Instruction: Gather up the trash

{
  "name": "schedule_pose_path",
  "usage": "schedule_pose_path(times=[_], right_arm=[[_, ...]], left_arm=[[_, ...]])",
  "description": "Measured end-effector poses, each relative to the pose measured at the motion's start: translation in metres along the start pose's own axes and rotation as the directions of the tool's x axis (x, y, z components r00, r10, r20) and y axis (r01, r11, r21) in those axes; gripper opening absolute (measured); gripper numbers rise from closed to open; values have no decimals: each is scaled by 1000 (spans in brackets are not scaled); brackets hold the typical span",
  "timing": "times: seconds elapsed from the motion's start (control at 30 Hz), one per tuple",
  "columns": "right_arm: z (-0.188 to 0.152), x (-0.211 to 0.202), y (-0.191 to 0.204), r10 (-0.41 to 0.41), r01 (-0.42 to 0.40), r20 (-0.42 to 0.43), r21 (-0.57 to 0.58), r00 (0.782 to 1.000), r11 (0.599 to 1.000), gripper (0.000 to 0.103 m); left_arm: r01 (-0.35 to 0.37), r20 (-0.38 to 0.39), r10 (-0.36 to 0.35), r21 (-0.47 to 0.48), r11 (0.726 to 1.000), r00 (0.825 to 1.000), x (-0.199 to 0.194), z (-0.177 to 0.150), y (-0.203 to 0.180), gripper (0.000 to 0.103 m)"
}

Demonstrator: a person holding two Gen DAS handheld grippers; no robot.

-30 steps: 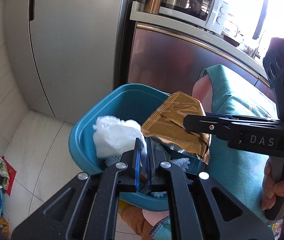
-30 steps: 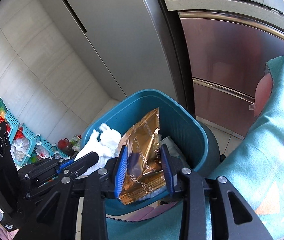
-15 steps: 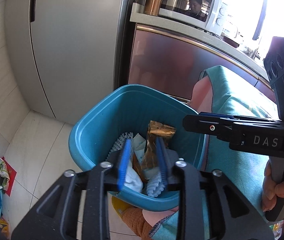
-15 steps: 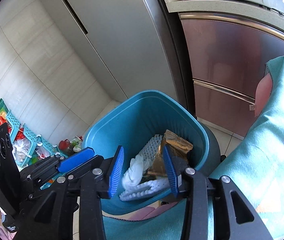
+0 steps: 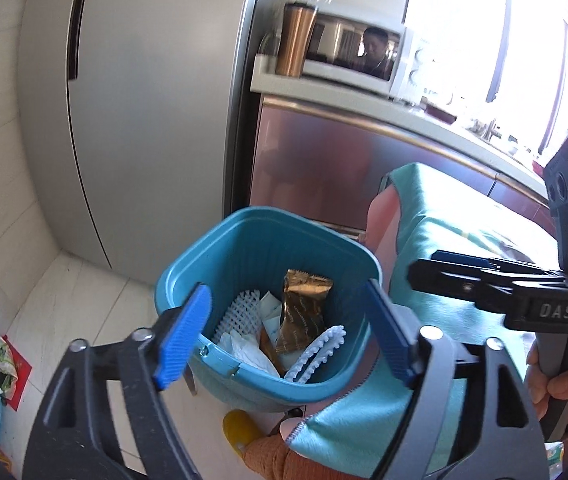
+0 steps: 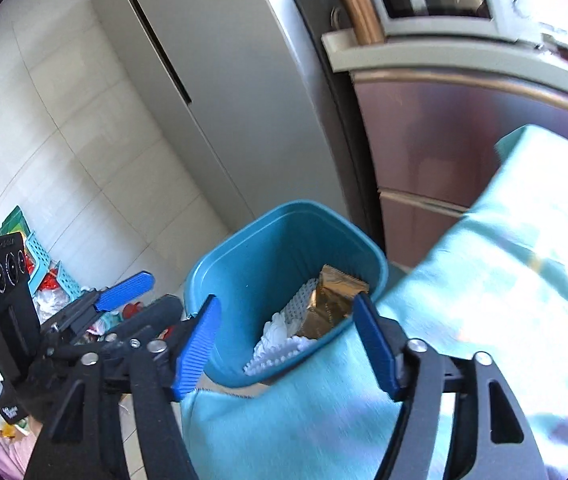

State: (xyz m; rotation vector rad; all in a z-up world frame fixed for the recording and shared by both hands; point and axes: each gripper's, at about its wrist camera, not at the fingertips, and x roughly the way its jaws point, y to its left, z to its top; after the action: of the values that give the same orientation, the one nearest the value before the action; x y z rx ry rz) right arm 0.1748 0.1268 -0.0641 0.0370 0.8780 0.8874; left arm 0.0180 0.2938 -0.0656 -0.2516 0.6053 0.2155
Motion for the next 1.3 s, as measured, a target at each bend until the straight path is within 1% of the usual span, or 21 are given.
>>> schedule_pose_path(times=[0.03, 0.07, 0.1, 0.23, 0.27, 0.33, 0.37, 0.43, 0.53, 0.6, 0.77, 0.87, 0.97, 1.13, 1.3], right_arm=[[-3, -7, 0, -10, 10, 19, -2, 1000, 1000, 73], [-6, -15, 0, -22, 22, 40, -4, 999, 1000, 77], [-9, -22, 0, -32, 32, 58, -7, 998, 999, 79], [-24, -51, -4, -95, 97, 143, -8, 985, 995, 88], [-29, -59, -5, -112, 114, 167, -4, 980, 993, 91], [-39, -74, -8, -148, 151, 212, 2, 966, 988, 94], [-45, -81, -8, -173, 177, 234, 5, 957, 984, 96], [-56, -92, -9, -212, 217, 265, 11, 941, 976, 96], [-70, -106, -11, -265, 268, 297, 31, 917, 963, 96], [-79, -118, -12, -302, 307, 328, 39, 895, 951, 96], [-104, -146, -11, -375, 386, 408, 59, 832, 921, 96], [-115, -162, -10, -415, 428, 443, 75, 795, 901, 96], [-126, -175, -9, -447, 456, 460, 98, 768, 885, 96], [-137, -191, -12, -490, 492, 484, 135, 725, 860, 96], [-147, -204, -17, -523, 509, 488, 175, 698, 843, 96]], left_arm=[[-1, 19, 1, 6, 1000, 1000, -5, -1, -3, 88], [0, 38, -1, 14, 1000, 999, -11, -3, -5, 93], [0, 54, -2, 22, 1000, 999, -16, -3, -8, 98], [6, 125, -11, 41, 999, 992, -37, -7, -21, 98], [9, 142, -15, 43, 999, 990, -43, -8, -25, 98], [8, 179, -17, 51, 999, 984, -52, -10, -33, 98], [8, 193, -20, 60, 998, 981, -56, -11, -37, 98], [6, 213, -22, 77, 997, 977, -63, -13, -46, 98], [18, 220, -35, 80, 997, 975, -69, -15, -57, 98], [27, 226, -43, 73, 997, 973, -73, -17, -64, 98], [13, 265, -37, 91, 996, 964, -84, -23, -87, 98], [9, 300, -38, 99, 995, 953, -93, -30, -100, 98], [35, 304, -68, 112, 993, 950, -97, -34, -111, 98], [52, 318, -100, 155, 986, 943, -103, -38, -128, 98], [69, 328, -130, 192, 979, 936, -107, -43, -143, 98]])
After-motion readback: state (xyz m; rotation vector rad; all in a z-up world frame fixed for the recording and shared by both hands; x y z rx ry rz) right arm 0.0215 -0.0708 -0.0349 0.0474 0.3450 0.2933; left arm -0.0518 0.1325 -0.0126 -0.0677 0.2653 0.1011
